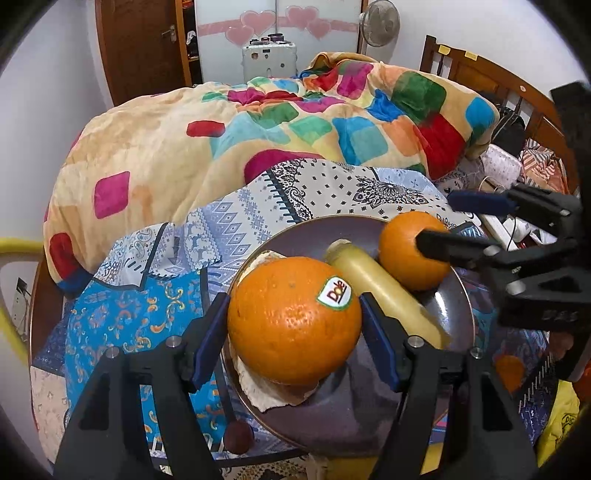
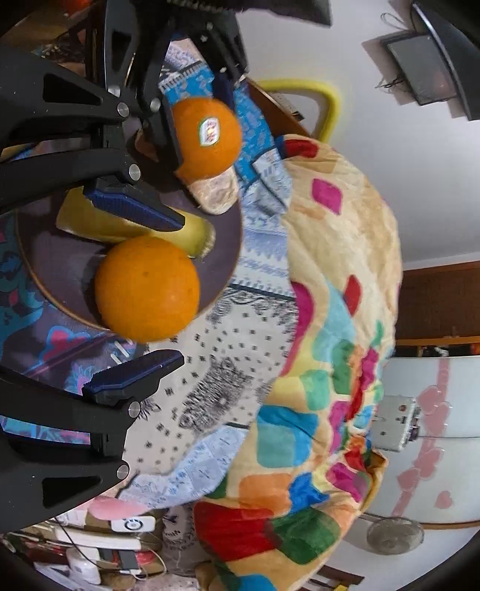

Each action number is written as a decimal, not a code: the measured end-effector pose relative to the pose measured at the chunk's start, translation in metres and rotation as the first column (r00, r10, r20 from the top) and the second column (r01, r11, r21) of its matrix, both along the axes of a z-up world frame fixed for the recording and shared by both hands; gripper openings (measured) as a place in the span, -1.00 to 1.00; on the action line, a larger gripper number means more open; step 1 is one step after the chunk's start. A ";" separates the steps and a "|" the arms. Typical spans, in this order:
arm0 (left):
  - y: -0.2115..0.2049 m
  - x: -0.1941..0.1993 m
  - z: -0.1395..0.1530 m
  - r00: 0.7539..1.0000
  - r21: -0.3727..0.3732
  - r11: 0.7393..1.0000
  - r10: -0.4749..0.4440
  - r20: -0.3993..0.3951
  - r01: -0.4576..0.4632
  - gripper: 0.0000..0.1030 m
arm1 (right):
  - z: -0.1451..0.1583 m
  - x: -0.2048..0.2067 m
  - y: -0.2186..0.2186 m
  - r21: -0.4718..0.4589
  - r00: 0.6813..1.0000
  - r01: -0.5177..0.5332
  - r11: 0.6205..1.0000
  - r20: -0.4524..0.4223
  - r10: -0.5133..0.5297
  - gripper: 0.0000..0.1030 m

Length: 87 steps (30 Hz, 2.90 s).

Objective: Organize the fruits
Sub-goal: 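Carry both oranges onto the brown plate and open both tools, then grasp the pink pomelo flesh with left tool while right tool approaches the yellow cylinder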

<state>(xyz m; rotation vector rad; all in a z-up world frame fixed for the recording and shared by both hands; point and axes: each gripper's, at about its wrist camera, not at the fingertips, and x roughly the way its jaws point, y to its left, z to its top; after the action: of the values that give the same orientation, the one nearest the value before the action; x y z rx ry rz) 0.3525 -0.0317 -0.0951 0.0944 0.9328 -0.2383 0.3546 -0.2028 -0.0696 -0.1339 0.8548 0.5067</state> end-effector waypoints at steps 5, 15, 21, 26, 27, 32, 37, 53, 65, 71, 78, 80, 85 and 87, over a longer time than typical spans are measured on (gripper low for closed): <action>0.003 -0.003 0.004 1.000 -0.031 1.000 0.005 -0.020 -0.005 0.32 | 0.010 -0.012 -0.003 -0.016 0.999 0.005 1.000 0.036 -0.005 0.23; 0.011 -0.029 0.032 0.998 -0.043 0.999 0.028 0.048 -0.026 0.38 | 0.018 -0.040 -0.010 -0.047 0.997 0.005 0.999 0.078 -0.001 0.23; 0.019 -0.061 0.039 0.997 -0.003 0.999 0.048 0.064 -0.048 0.39 | 0.025 -0.063 -0.012 -0.039 0.995 -0.002 0.999 0.102 0.006 0.23; 0.027 -0.092 0.036 0.998 0.008 0.999 0.053 0.045 -0.054 0.39 | 0.029 -0.088 -0.012 -0.039 0.992 -0.011 0.999 0.126 0.016 0.23; 0.028 -0.101 0.034 0.997 0.009 0.998 0.057 0.042 -0.058 0.40 | 0.030 -0.094 -0.012 -0.039 0.991 -0.014 0.999 0.130 0.019 0.23; 0.028 -0.131 0.022 0.997 0.026 0.997 0.069 0.033 -0.070 0.60 | 0.028 -0.118 -0.011 -0.047 0.989 -0.029 0.998 0.144 0.035 0.23; 0.015 -0.155 -0.004 0.999 0.053 0.998 0.047 -0.013 -0.047 0.61 | 0.018 -0.143 -0.010 -0.073 0.987 -0.045 0.996 0.154 0.056 0.23; 0.019 -0.179 -0.031 0.999 0.037 0.999 0.036 -0.009 -0.035 0.77 | -0.030 -0.142 0.030 -0.084 0.984 -0.164 0.983 0.050 0.168 0.23; 0.034 -0.179 -0.031 0.998 0.012 0.998 0.055 -0.017 -0.055 0.56 | -0.045 -0.134 0.041 -0.086 0.973 -0.229 0.970 -0.003 0.229 0.20; 0.023 -0.167 -0.037 0.998 0.030 0.998 0.061 -0.021 -0.060 0.03 | -0.044 -0.138 0.040 -0.082 0.964 -0.266 0.960 -0.025 0.265 -0.14; 0.028 -0.172 -0.037 0.997 0.011 0.998 0.070 -0.025 -0.070 -0.03 | -0.041 -0.150 0.016 -0.076 0.977 -0.213 0.974 -0.034 0.210 -0.15; 0.030 -0.178 -0.036 0.997 0.012 0.998 0.068 -0.028 -0.068 -0.04 | -0.039 -0.154 0.010 -0.093 0.982 -0.191 0.977 -0.025 0.189 -0.15; 0.036 -0.195 -0.034 0.997 -0.004 0.998 0.063 -0.034 -0.063 -0.09 | -0.035 -0.166 -0.013 -0.099 0.991 -0.137 0.986 -0.029 0.134 -0.20; 0.037 -0.203 -0.034 0.998 -0.005 0.998 0.059 -0.034 -0.059 -0.09 | -0.035 -0.172 -0.020 -0.102 0.993 -0.120 0.988 -0.030 0.118 -0.22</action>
<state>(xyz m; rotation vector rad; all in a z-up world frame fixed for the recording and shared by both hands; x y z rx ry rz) 0.1493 0.0054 -0.1288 0.0571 0.9669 -0.1884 0.1830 -0.2231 -0.1041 -0.2756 0.9003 0.5766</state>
